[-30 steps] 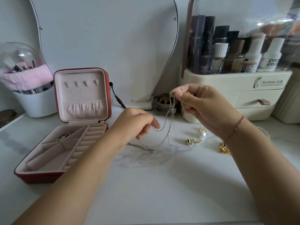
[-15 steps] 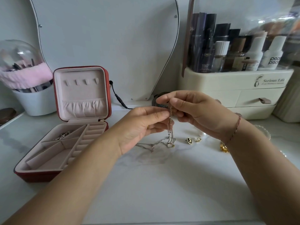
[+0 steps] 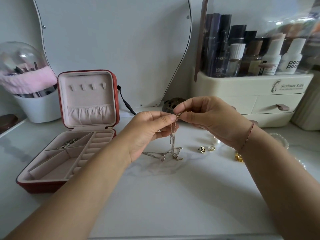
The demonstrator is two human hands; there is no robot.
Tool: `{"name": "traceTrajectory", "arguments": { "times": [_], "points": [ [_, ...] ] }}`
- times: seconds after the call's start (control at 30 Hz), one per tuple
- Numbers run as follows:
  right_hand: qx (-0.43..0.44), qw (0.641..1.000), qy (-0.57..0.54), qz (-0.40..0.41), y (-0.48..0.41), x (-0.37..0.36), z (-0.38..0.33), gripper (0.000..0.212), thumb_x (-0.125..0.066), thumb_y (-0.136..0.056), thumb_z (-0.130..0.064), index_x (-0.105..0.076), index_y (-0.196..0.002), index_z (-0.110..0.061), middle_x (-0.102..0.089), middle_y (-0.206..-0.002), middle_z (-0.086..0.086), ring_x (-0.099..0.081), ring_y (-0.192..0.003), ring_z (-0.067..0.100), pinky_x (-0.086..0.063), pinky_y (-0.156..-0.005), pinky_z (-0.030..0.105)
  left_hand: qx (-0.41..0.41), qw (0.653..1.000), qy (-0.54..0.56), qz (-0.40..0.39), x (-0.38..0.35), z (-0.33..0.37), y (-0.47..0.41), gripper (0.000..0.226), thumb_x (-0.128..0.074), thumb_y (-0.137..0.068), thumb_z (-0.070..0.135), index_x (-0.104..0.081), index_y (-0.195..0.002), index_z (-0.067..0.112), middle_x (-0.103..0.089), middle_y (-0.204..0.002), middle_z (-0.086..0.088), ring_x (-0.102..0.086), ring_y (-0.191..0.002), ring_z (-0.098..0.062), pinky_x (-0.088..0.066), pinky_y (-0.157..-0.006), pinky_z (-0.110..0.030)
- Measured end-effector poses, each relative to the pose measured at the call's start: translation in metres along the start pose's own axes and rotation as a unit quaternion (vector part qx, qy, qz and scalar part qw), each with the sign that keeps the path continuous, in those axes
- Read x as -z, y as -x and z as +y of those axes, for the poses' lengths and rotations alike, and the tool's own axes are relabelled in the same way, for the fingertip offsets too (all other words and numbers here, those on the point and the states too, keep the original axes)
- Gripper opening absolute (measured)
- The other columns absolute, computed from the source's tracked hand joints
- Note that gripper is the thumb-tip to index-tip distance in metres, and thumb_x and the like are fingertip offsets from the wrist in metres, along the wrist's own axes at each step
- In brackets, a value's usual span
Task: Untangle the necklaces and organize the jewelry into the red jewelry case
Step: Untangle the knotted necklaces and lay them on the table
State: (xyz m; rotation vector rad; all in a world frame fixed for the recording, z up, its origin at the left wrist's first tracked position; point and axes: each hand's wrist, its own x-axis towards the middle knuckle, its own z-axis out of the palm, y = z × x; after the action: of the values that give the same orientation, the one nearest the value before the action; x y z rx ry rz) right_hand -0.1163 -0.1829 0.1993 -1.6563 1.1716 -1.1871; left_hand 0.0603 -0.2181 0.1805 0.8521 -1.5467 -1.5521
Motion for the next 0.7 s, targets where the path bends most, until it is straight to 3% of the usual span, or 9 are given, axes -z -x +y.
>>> {"name": "traceTrajectory", "arguments": {
  "times": [0.1,0.17,0.23,0.3,0.37,0.5,0.7],
  "points": [
    [0.01,1.0,-0.003,0.02,0.0,-0.0002,-0.0004,0.013,-0.062,-0.084,0.004,-0.067,-0.091,-0.006,-0.064,-0.079,0.009,-0.052,-0.066,0.011,-0.041,-0.061,0.014,0.002,1.0,-0.016,0.006,-0.0007,-0.0001,0.0006,0.007,-0.066,-0.082,0.013,-0.07,-0.087,0.01,-0.072,-0.077,-0.002,-0.066,-0.076,-0.01,-0.053,-0.083,-0.026],
    [0.016,0.999,-0.01,0.026,0.0001,-0.0015,-0.0008,0.013,-0.062,-0.084,0.007,-0.066,-0.091,-0.004,-0.065,-0.076,0.003,-0.054,-0.064,0.005,-0.043,-0.058,0.009,-0.001,0.999,-0.032,0.011,-0.0013,-0.0001,0.0009,0.007,-0.065,-0.085,0.006,-0.07,-0.087,0.011,-0.072,-0.077,-0.002,-0.066,-0.077,-0.01,-0.053,-0.085,-0.027],
    [0.018,1.0,-0.003,0.024,-0.0004,-0.0031,-0.0002,0.014,-0.063,-0.083,0.006,-0.065,-0.088,-0.007,-0.066,-0.076,0.002,-0.055,-0.07,0.01,-0.045,-0.065,0.014,-0.001,0.999,-0.042,0.012,-0.0022,0.0001,0.0015,0.009,-0.063,-0.086,0.003,-0.069,-0.086,0.01,-0.07,-0.074,-0.001,-0.065,-0.076,-0.011,-0.053,-0.088,-0.03],
    [0.02,1.0,0.005,0.02,-0.0006,-0.0053,0.0,0.015,-0.064,-0.083,0.005,-0.065,-0.086,-0.01,-0.064,-0.081,0.008,-0.054,-0.076,0.018,-0.044,-0.075,0.027,-0.002,0.998,-0.06,0.008,-0.0032,0.0004,0.0022,0.009,-0.061,-0.088,0.003,-0.068,-0.086,0.009,-0.069,-0.072,0.0,-0.063,-0.076,-0.012,-0.051,-0.092,-0.035],
    [0.019,1.0,0.016,0.014,-0.0004,-0.0067,-0.0003,0.012,-0.064,-0.084,0.001,-0.066,-0.086,-0.011,-0.06,-0.082,0.012,-0.05,-0.075,0.02,-0.041,-0.073,0.031,-0.009,0.997,-0.079,-0.001,-0.0043,0.0003,0.0028,0.011,-0.058,-0.091,0.006,-0.067,-0.085,0.007,-0.067,-0.072,-0.001,-0.061,-0.078,-0.014,-0.051,-0.093,-0.037],
    [0.012,0.998,0.061,0.01,-0.0001,-0.0057,-0.0016,0.011,-0.062,-0.087,-0.004,-0.069,-0.093,-0.01,-0.055,-0.074,0.009,-0.038,-0.064,0.014,-0.034,-0.055,0.018,-0.026,0.997,-0.072,0.005,-0.0047,-0.0002,0.0029,0.026,-0.051,-0.096,0.014,-0.067,-0.077,0.01,-0.069,-0.074,-0.002,-0.065,-0.079,-0.014,-0.05,-0.093,-0.04],
    [-0.005,0.996,0.087,0.036,-0.0015,-0.0039,0.0023,0.009,-0.065,-0.086,-0.009,-0.071,-0.092,-0.011,-0.048,-0.057,-0.004,-0.034,-0.053,0.007,-0.031,-0.047,0.013,-0.042,0.994,-0.092,0.043,-0.0039,-0.0023,0.0017,0.015,-0.059,-0.092,0.01,-0.071,-0.085,0.015,-0.072,-0.072,0.002,-0.065,-0.075,-0.009,-0.053,-0.086,-0.03]
  ]
}}
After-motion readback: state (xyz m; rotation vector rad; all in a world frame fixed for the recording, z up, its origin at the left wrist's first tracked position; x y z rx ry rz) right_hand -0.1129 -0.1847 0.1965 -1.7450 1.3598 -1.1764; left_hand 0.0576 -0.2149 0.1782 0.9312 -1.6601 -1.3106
